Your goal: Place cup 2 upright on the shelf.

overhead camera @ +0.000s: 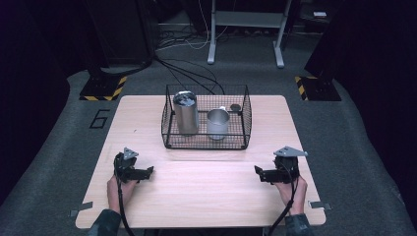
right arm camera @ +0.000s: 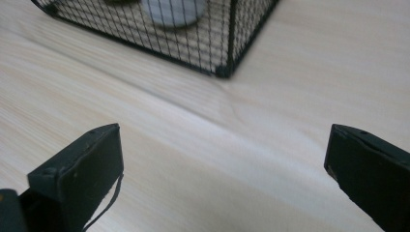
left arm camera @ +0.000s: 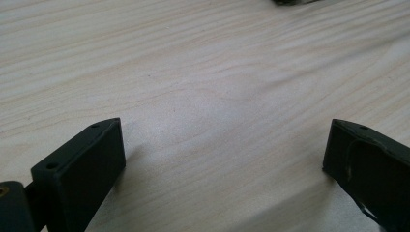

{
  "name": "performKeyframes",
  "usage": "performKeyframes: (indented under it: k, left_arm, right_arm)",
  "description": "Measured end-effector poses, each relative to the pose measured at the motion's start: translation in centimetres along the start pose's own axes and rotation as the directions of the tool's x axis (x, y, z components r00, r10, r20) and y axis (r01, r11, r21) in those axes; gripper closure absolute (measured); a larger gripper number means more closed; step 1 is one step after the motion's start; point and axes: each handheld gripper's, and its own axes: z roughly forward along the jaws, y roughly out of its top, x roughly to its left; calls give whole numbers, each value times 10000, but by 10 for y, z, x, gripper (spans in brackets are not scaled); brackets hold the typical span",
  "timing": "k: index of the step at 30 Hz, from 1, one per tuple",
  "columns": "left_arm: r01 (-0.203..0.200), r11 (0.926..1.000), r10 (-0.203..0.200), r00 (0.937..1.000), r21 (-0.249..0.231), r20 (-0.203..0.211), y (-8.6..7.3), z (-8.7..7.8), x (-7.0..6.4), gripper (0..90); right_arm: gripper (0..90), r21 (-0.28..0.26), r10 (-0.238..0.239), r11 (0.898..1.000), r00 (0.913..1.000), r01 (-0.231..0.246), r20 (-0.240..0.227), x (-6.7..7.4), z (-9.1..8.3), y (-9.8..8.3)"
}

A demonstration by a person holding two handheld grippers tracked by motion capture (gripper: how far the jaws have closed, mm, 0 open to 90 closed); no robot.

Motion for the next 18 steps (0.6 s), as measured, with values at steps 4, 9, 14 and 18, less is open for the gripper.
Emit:
performKeyframes:
  k: [4, 9, 14, 18]
  left_arm:
    - [-64, 10000, 64, 10000, -2, -6, 0, 0, 0, 9]
    - [-53, 10000, 53, 10000, -6, -3, 0, 0, 0, 10]
    - [-63, 10000, 63, 10000, -6, 1, 0, 0, 0, 9]
    - [-44, 10000, 44, 10000, -30, -9, 0, 0, 0, 9]
  right_arm:
    - [0, 425, 463, 9980, 9986, -473, 244, -6, 9, -28]
    - [0, 768, 666, 9945, 9958, -714, 633, -11, 21, -55]
    - [0, 1000, 705, 9917, 9924, -806, 1013, -14, 29, -68]
    - [0, 841, 654, 9934, 9884, -774, 1373, -12, 29, -71]
